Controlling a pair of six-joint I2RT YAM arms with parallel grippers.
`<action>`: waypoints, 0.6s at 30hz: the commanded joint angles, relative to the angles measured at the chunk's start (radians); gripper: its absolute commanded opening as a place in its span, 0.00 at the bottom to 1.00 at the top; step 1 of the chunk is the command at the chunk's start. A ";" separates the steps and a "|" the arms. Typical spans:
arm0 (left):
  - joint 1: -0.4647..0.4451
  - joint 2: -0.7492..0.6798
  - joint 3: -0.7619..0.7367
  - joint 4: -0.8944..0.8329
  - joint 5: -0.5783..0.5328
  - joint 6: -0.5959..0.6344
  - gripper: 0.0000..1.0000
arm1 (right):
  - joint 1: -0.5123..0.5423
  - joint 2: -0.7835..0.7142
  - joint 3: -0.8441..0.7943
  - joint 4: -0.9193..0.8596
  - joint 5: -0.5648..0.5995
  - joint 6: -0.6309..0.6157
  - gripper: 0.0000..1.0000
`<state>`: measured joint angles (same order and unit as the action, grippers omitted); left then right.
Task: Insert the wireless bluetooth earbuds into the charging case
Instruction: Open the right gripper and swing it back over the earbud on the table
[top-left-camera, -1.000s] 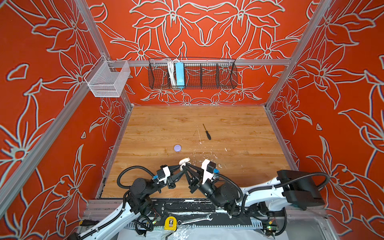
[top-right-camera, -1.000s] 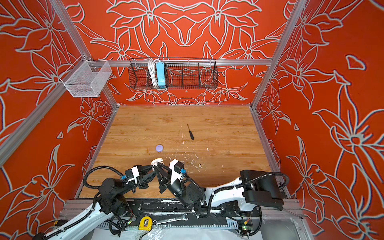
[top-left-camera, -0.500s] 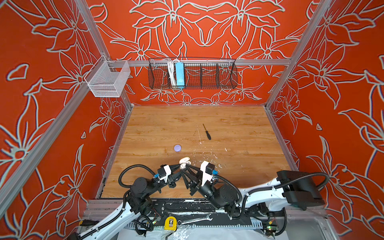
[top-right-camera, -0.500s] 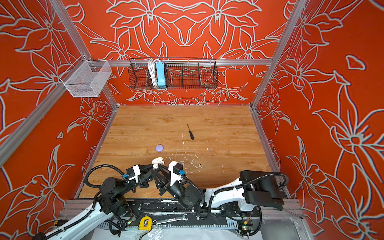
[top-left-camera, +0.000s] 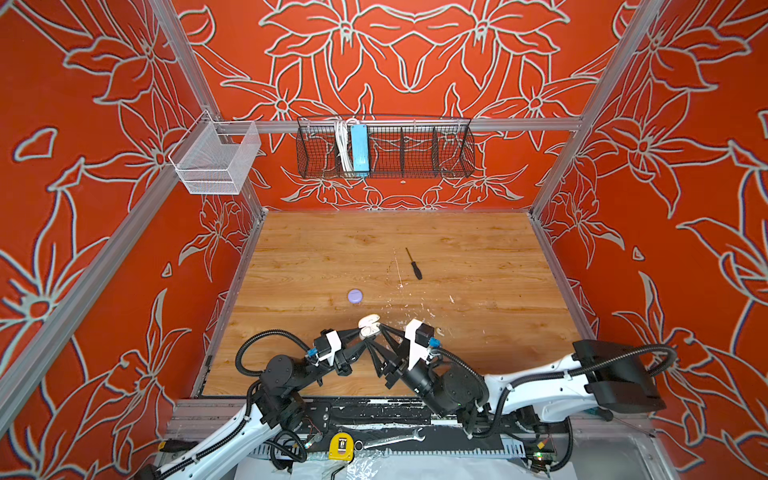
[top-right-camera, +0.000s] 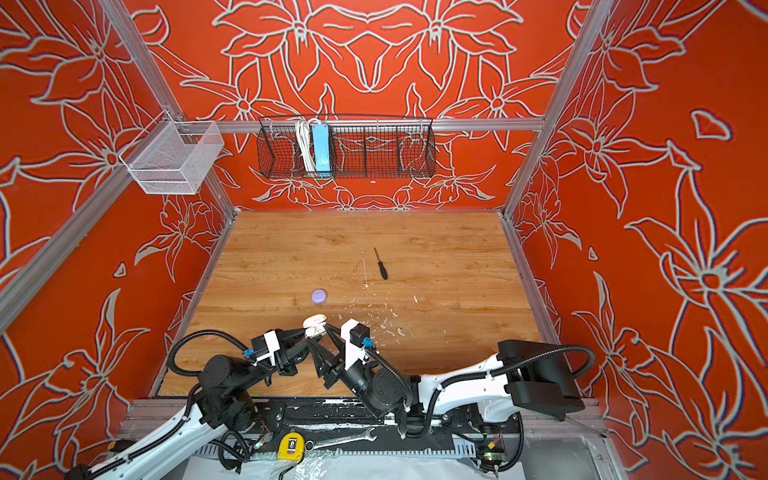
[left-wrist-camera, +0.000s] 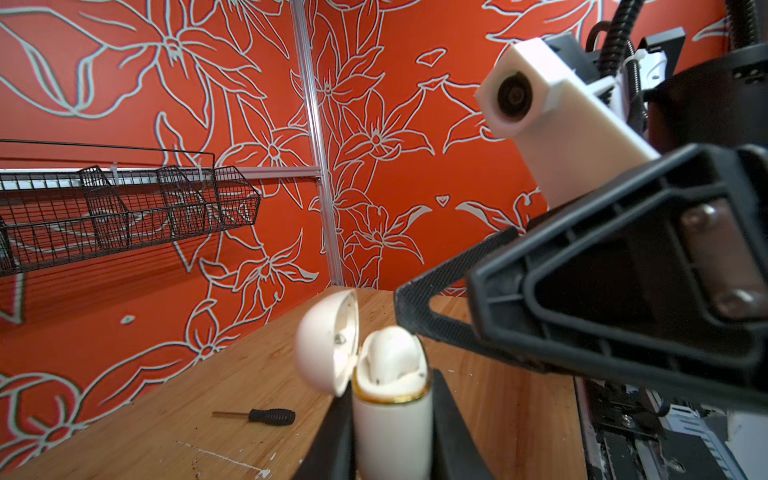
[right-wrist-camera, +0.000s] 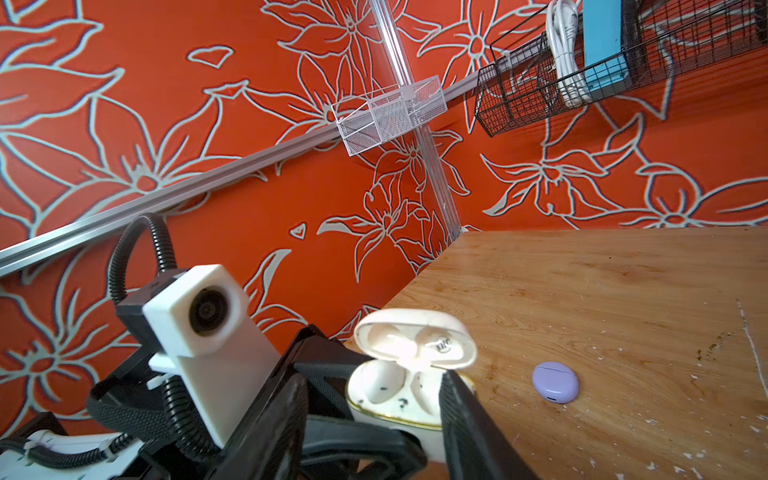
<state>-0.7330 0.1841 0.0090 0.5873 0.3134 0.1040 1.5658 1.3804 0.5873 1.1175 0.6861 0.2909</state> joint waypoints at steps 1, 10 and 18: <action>-0.006 -0.006 -0.046 0.080 0.021 -0.004 0.00 | 0.000 -0.032 -0.008 -0.087 0.037 -0.022 0.54; -0.006 0.039 -0.036 0.064 -0.102 -0.066 0.00 | -0.003 -0.236 0.032 -0.487 0.206 0.089 0.63; -0.003 0.218 0.018 0.077 -0.161 -0.136 0.00 | -0.100 -0.376 0.154 -1.113 0.230 0.346 0.68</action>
<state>-0.7341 0.3584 0.0097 0.6220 0.1898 0.0071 1.5024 1.0294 0.7296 0.2855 0.8913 0.5171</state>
